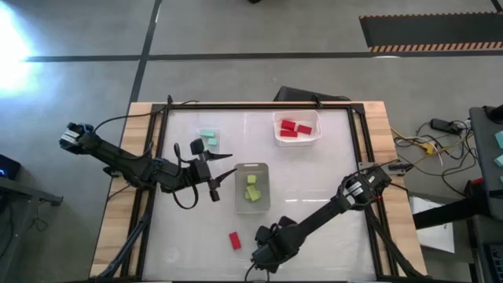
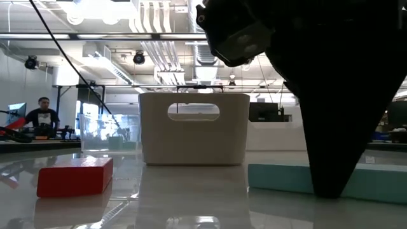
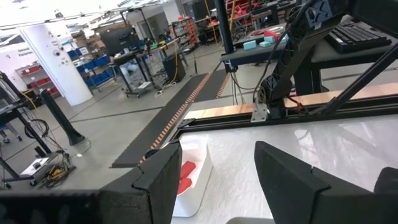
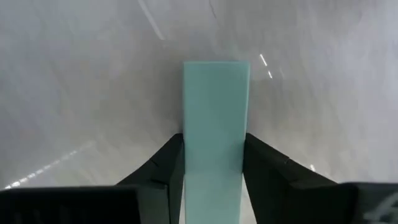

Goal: Sort & place blocks by color
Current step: Put the blue block into the transparent bin

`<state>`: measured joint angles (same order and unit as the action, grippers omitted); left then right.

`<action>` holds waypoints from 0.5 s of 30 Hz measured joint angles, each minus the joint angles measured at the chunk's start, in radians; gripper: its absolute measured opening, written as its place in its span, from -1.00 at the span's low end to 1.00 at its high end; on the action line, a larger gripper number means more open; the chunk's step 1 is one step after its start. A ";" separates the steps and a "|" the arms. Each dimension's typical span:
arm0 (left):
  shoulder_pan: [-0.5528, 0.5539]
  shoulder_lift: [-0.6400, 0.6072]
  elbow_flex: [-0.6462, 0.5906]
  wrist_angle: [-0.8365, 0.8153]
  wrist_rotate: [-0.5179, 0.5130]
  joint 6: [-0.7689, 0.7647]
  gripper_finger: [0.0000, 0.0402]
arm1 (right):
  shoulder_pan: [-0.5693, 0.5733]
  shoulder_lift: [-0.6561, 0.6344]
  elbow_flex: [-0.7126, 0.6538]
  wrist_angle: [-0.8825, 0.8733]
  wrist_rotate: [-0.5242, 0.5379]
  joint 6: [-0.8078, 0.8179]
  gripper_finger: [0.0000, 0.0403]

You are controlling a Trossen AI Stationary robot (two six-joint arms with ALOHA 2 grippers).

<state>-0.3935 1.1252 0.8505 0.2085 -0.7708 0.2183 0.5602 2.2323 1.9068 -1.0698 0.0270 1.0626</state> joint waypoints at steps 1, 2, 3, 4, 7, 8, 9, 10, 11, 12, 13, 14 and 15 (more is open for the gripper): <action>0.000 0.000 0.000 0.000 0.000 0.000 -0.07 | 0.000 -0.004 0.000 -0.005 -0.001 -0.016 -0.42; 0.000 0.000 0.000 0.000 0.000 -0.001 -0.07 | 0.000 -0.008 -0.001 -0.018 -0.001 -0.038 -0.42; -0.001 0.000 0.000 0.000 0.000 -0.001 -0.07 | 0.002 -0.013 -0.002 -0.036 -0.001 -0.059 -0.42; -0.001 0.000 0.000 0.000 0.000 -0.001 -0.07 | 0.007 -0.022 -0.004 -0.053 -0.001 -0.076 -0.42; -0.001 0.000 0.000 0.000 0.000 -0.001 -0.07 | 0.028 -0.060 -0.004 -0.078 0.001 -0.128 -0.42; -0.001 0.000 0.000 0.000 0.000 -0.001 -0.07 | 0.036 -0.073 -0.004 -0.096 0.013 -0.142 -0.42; -0.001 0.000 0.000 0.000 0.000 -0.001 -0.07 | 0.044 -0.087 -0.005 -0.114 0.024 -0.160 -0.42; -0.001 0.000 0.000 0.000 0.000 -0.001 -0.07 | 0.053 -0.103 -0.008 -0.130 0.036 -0.175 -0.42; -0.001 0.000 0.000 0.000 0.000 -0.001 -0.07 | 0.063 -0.116 -0.011 -0.140 0.053 -0.197 -0.42; -0.002 0.000 0.000 0.000 0.000 0.000 -0.07 | 0.070 -0.127 -0.014 -0.149 0.068 -0.216 -0.42; -0.002 0.000 0.000 0.001 0.000 0.002 -0.07 | 0.082 -0.144 -0.021 -0.160 0.091 -0.225 -0.42; -0.002 0.000 0.000 0.000 0.000 0.004 -0.07 | 0.093 -0.162 -0.034 -0.163 0.126 -0.234 -0.42; -0.002 0.000 0.000 -0.001 0.000 0.006 -0.07 | 0.102 -0.185 -0.050 -0.159 0.161 -0.237 -0.42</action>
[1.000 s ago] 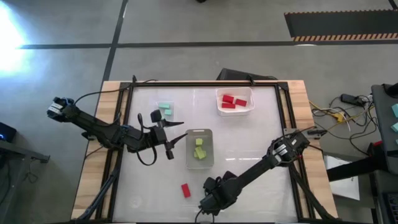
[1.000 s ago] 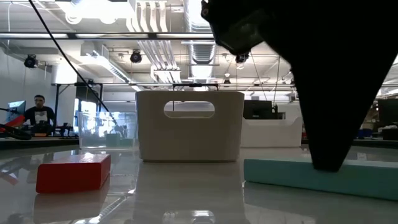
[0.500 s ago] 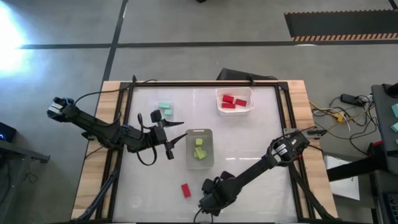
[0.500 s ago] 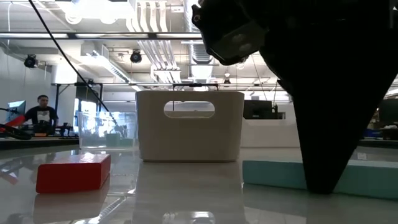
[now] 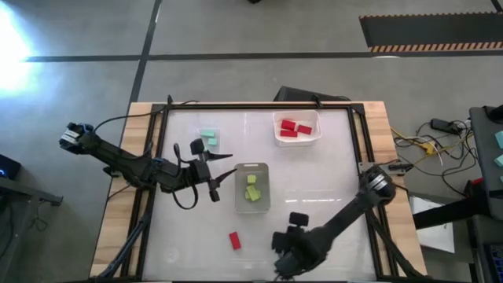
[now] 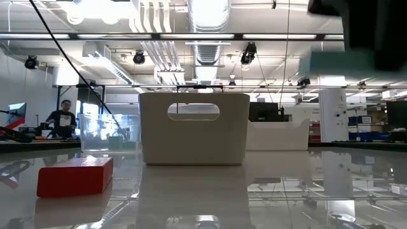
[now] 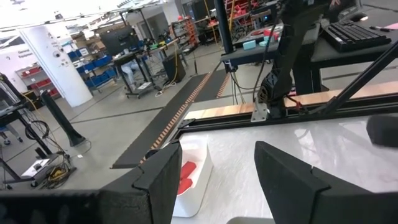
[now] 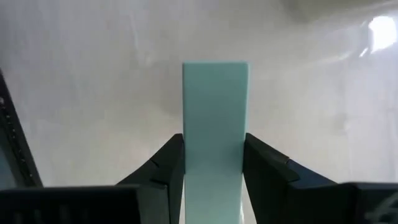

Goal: Sort & place blocks by color
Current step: Put the blue block into the transparent bin

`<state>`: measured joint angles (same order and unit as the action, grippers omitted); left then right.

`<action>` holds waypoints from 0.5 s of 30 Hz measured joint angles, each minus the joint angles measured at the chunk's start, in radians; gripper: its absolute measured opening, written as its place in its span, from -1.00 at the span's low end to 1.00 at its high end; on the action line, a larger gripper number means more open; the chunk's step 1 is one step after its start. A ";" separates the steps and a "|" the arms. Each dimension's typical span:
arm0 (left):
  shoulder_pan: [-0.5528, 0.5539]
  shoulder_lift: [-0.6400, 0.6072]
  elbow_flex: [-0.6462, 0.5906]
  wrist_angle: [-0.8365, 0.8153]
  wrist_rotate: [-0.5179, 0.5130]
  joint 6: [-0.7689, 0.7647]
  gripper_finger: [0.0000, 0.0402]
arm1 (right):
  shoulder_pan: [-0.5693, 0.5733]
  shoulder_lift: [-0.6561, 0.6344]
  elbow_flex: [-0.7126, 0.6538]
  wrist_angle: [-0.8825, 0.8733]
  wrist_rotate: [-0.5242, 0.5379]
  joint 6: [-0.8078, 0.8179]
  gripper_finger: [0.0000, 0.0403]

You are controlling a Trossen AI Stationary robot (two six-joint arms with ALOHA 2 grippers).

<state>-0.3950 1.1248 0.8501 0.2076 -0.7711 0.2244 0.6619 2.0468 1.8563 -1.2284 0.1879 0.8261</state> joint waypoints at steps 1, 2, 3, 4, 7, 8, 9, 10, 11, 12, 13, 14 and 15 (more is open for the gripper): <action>0.000 -0.001 0.000 0.001 0.000 0.003 -0.07 | 0.009 -0.025 -0.021 0.007 0.037 0.010 -0.42; 0.000 -0.003 0.000 0.001 0.000 0.012 -0.07 | 0.017 -0.053 -0.045 0.007 0.075 0.028 -0.42; 0.000 -0.005 0.000 0.001 0.000 0.021 -0.07 | 0.026 -0.083 -0.075 0.007 0.105 0.045 -0.42; 0.000 -0.007 0.000 0.001 0.000 0.027 -0.07 | 0.035 -0.109 -0.105 0.011 0.131 0.050 -0.42; 0.000 -0.013 0.000 0.002 0.000 0.050 -0.07 | 0.048 -0.192 -0.197 0.082 0.195 0.060 -0.42; 0.000 -0.015 0.000 0.005 0.000 0.057 -0.07 | 0.048 -0.223 -0.228 0.116 0.207 0.063 -0.42; 0.000 -0.018 0.000 0.010 0.000 0.071 -0.07 | 0.048 -0.253 -0.260 0.162 0.217 0.063 -0.42; 0.000 -0.021 0.000 0.018 -0.001 0.079 -0.07 | 0.047 -0.282 -0.291 0.212 0.231 0.063 -0.42; 0.000 -0.022 0.000 0.030 -0.001 0.091 -0.07 | 0.047 -0.310 -0.323 0.259 0.242 0.062 -0.42; 0.000 -0.024 0.000 0.037 -0.001 0.102 -0.07 | 0.047 -0.335 -0.354 0.299 0.257 0.056 -0.42; 0.001 -0.024 0.000 0.043 -0.002 0.118 -0.07 | 0.047 -0.358 -0.385 0.336 0.272 0.053 -0.42; 0.001 -0.024 0.000 0.046 -0.001 0.128 -0.07 | 0.047 -0.379 -0.413 0.366 0.291 0.051 -0.42; 0.001 -0.024 -0.001 0.046 -0.001 0.135 -0.07 | 0.047 -0.397 -0.439 0.391 0.313 0.048 -0.42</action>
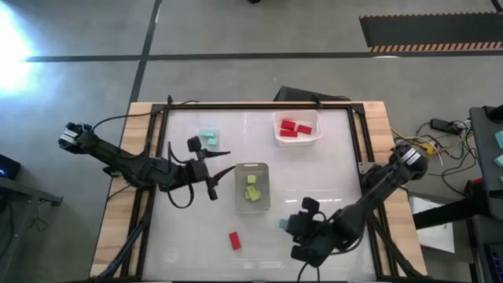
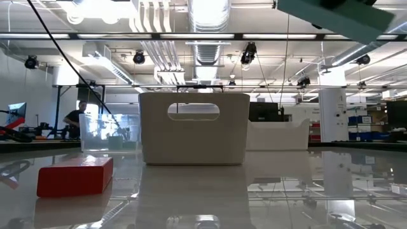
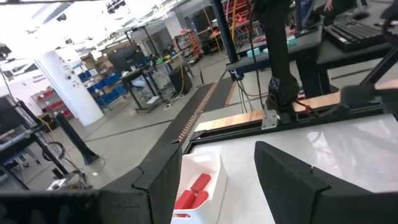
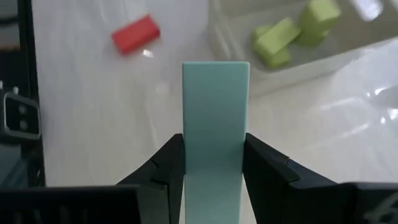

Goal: Sort & place blocks by color
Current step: Put the blue block into the transparent bin

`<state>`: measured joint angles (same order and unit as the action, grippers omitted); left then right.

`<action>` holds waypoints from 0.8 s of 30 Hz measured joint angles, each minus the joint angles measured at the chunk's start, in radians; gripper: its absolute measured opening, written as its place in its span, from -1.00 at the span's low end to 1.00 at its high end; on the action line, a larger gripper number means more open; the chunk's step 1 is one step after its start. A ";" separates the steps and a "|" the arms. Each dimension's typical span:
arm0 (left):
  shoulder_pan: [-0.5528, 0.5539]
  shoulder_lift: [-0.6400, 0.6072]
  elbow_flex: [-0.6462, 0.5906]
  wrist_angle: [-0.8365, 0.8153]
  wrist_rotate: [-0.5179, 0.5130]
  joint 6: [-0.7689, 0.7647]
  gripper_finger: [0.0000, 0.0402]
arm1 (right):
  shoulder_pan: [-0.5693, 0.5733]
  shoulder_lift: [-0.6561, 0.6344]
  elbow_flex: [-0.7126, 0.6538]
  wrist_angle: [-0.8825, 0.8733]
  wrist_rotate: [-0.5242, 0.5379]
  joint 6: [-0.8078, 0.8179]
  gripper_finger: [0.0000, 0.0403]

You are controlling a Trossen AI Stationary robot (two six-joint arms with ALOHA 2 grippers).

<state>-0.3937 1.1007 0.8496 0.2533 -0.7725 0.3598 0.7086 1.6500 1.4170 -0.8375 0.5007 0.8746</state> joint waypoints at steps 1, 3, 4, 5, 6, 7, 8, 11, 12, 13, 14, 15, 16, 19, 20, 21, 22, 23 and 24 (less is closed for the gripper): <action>0.000 0.000 0.000 0.000 -0.001 0.009 -0.07 | 0.000 -0.020 -0.025 0.022 0.023 -0.003 -0.42; 0.000 -0.002 -0.001 0.000 -0.001 0.022 -0.07 | 0.000 -0.058 -0.073 0.057 0.072 -0.006 -0.42; 0.000 -0.002 -0.001 0.001 -0.002 0.025 -0.07 | 0.000 -0.073 -0.096 0.076 0.089 -0.009 -0.42; 0.000 -0.002 -0.001 0.001 -0.002 0.031 -0.07 | 0.000 -0.088 -0.118 0.093 0.104 -0.013 -0.42; 0.001 -0.002 -0.001 0.000 -0.002 0.038 -0.07 | 0.000 -0.099 -0.139 0.105 0.117 -0.016 -0.42; 0.001 -0.002 -0.001 0.000 -0.003 0.041 -0.07 | 0.000 -0.110 -0.160 0.120 0.132 -0.022 -0.42; 0.001 -0.002 -0.001 0.001 -0.003 0.041 -0.07 | 0.000 -0.121 -0.180 0.139 0.143 -0.029 -0.42; 0.001 -0.002 -0.001 0.001 -0.003 0.041 -0.07 | 0.001 -0.150 -0.235 0.216 0.175 -0.063 -0.42; 0.001 -0.002 -0.001 0.001 -0.003 0.041 -0.07 | 0.001 -0.159 -0.255 0.247 0.195 -0.086 -0.42; 0.001 -0.002 -0.001 0.002 -0.003 0.041 -0.07 | 0.001 -0.165 -0.277 0.285 0.214 -0.117 -0.42; 0.001 -0.002 -0.002 0.006 -0.003 0.040 -0.07 | 0.001 -0.171 -0.300 0.328 0.234 -0.154 -0.42; 0.001 -0.002 -0.001 0.011 -0.002 0.040 -0.07 | 0.000 -0.178 -0.324 0.376 0.247 -0.197 -0.42; 0.000 -0.002 -0.002 0.017 0.002 0.039 -0.07 | 0.000 -0.188 -0.352 0.431 0.261 -0.245 -0.42; -0.003 -0.002 -0.002 0.031 0.034 0.030 -0.07 | -0.010 -0.216 -0.436 0.649 0.291 -0.385 -0.42; -0.003 -0.002 -0.001 0.033 0.046 0.011 -0.07 | -0.015 -0.225 -0.463 0.728 0.293 -0.439 -0.42; -0.004 -0.002 -0.001 0.033 0.061 -0.011 -0.07 | -0.017 -0.232 -0.489 0.809 0.294 -0.493 -0.42; -0.004 -0.002 -0.001 0.034 0.074 -0.035 -0.07 | -0.020 -0.239 -0.513 0.891 0.297 -0.545 -0.42; -0.004 -0.002 -0.001 0.038 0.089 -0.055 -0.07 | -0.023 -0.242 -0.535 0.990 0.297 -0.606 -0.42; -0.005 -0.002 -0.001 0.048 0.102 -0.074 -0.07 | -0.022 -0.244 -0.556 1.096 0.296 -0.673 -0.42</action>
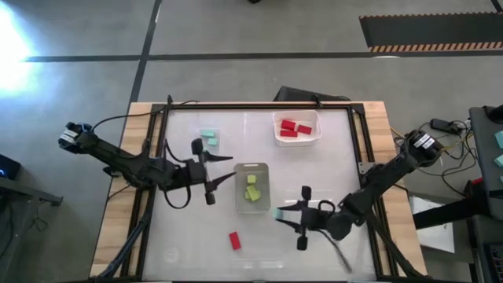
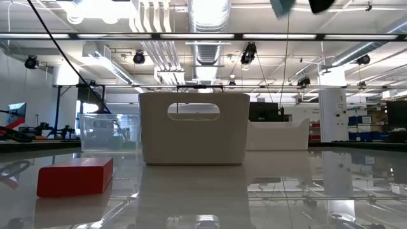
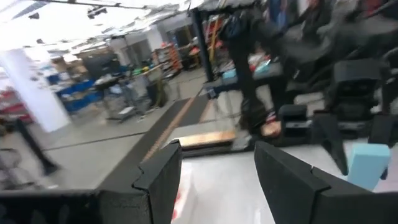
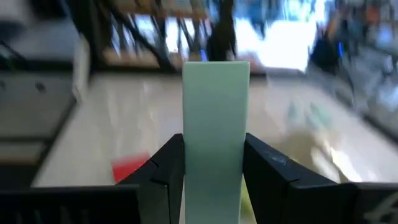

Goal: Sort & place blocks by color
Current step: Put the blue block into the transparent bin

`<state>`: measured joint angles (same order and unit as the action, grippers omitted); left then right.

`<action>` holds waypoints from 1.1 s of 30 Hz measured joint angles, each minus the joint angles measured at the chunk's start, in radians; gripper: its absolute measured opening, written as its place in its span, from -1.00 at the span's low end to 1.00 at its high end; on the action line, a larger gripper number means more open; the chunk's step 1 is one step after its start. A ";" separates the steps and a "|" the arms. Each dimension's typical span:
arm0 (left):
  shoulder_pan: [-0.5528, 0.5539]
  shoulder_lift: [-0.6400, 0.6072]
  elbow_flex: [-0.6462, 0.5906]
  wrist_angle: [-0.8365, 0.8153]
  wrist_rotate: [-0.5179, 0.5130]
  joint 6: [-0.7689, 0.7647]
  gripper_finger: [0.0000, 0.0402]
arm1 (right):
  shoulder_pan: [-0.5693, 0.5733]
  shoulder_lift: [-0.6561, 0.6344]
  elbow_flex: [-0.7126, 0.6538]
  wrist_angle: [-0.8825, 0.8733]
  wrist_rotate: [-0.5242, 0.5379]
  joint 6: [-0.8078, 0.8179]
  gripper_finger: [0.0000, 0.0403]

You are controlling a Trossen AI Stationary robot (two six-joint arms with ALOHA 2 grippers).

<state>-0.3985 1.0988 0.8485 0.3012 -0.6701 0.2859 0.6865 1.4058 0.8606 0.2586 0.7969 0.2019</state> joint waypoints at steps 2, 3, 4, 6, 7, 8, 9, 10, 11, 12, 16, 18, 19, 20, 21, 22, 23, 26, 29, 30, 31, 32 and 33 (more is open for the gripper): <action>-0.001 0.000 -0.001 0.019 0.041 -0.042 -0.07 | 0.000 -0.003 -0.040 0.211 -0.009 -0.146 -0.42; -0.001 0.006 -0.001 0.029 0.066 -0.061 -0.07 | -0.001 -0.004 -0.056 0.307 -0.019 -0.210 -0.42; -0.001 0.013 -0.001 0.041 0.088 -0.075 -0.07 | -0.005 -0.004 -0.070 0.387 -0.036 -0.264 -0.42; -0.007 0.034 -0.003 0.056 0.124 -0.099 -0.07 | -0.019 -0.008 -0.085 0.480 -0.071 -0.343 -0.42; -0.009 0.050 -0.003 0.079 0.144 -0.110 -0.07 | -0.028 -0.010 -0.086 0.501 -0.087 -0.359 -0.42; -0.011 0.068 -0.003 0.107 0.154 -0.119 -0.07 | -0.039 -0.012 -0.085 0.513 -0.095 -0.368 -0.42; -0.011 0.090 -0.003 0.136 0.163 -0.123 -0.07 | -0.052 -0.012 -0.083 0.514 -0.096 -0.370 -0.42; -0.014 0.113 -0.002 0.159 0.167 -0.124 -0.07 | -0.066 -0.012 -0.081 0.516 -0.099 -0.372 -0.42; -0.020 0.137 0.000 0.173 0.168 -0.124 -0.07 | -0.079 -0.012 -0.081 0.513 -0.103 -0.378 -0.42; -0.024 0.161 0.001 0.187 0.168 -0.124 -0.07 | -0.092 -0.012 -0.081 0.509 -0.122 -0.385 -0.42; -0.042 0.240 0.009 0.248 0.169 -0.135 -0.07 | -0.129 -0.016 -0.081 0.519 -0.264 -0.374 -0.42; -0.045 0.280 0.010 0.286 0.169 -0.161 -0.07 | -0.144 -0.022 -0.081 0.525 -0.311 -0.364 -0.42; -0.047 0.297 0.011 0.291 0.172 -0.177 -0.07 | -0.151 -0.025 -0.081 0.525 -0.321 -0.362 -0.42; -0.051 0.311 0.011 0.293 0.172 -0.193 -0.07 | -0.156 -0.029 -0.081 0.526 -0.328 -0.362 -0.42; -0.053 0.325 0.011 0.299 0.172 -0.213 -0.07 | -0.159 -0.033 -0.081 0.529 -0.329 -0.362 -0.42; -0.053 0.336 0.011 0.307 0.172 -0.231 -0.07 | -0.161 -0.037 -0.081 0.529 -0.329 -0.363 -0.42; -0.055 0.347 0.011 0.317 0.171 -0.248 -0.07 | -0.163 -0.039 -0.081 0.533 -0.332 -0.366 -0.42; -0.055 0.386 0.014 0.361 0.172 -0.281 -0.07 | -0.165 -0.045 -0.081 0.540 -0.337 -0.376 -0.42; -0.057 0.425 0.020 0.414 0.175 -0.282 -0.06 | -0.169 -0.045 -0.081 0.540 -0.338 -0.378 -0.42; -0.057 0.437 0.024 0.439 0.179 -0.282 -0.05 | -0.170 -0.045 -0.081 0.540 -0.343 -0.378 -0.42; -0.057 0.447 0.030 0.458 0.187 -0.282 -0.03 | -0.173 -0.045 -0.081 0.540 -0.355 -0.378 -0.42; -0.057 0.456 0.035 0.466 0.193 -0.282 0.00 | -0.175 -0.045 -0.081 0.541 -0.361 -0.374 -0.42; -0.057 0.466 0.039 0.472 0.198 -0.283 0.04 | -0.176 -0.045 -0.081 0.540 -0.360 -0.366 -0.42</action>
<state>-0.4553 1.5649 0.8879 0.7734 -0.4724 0.0032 0.5100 1.3613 0.7792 0.7988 0.4365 -0.1644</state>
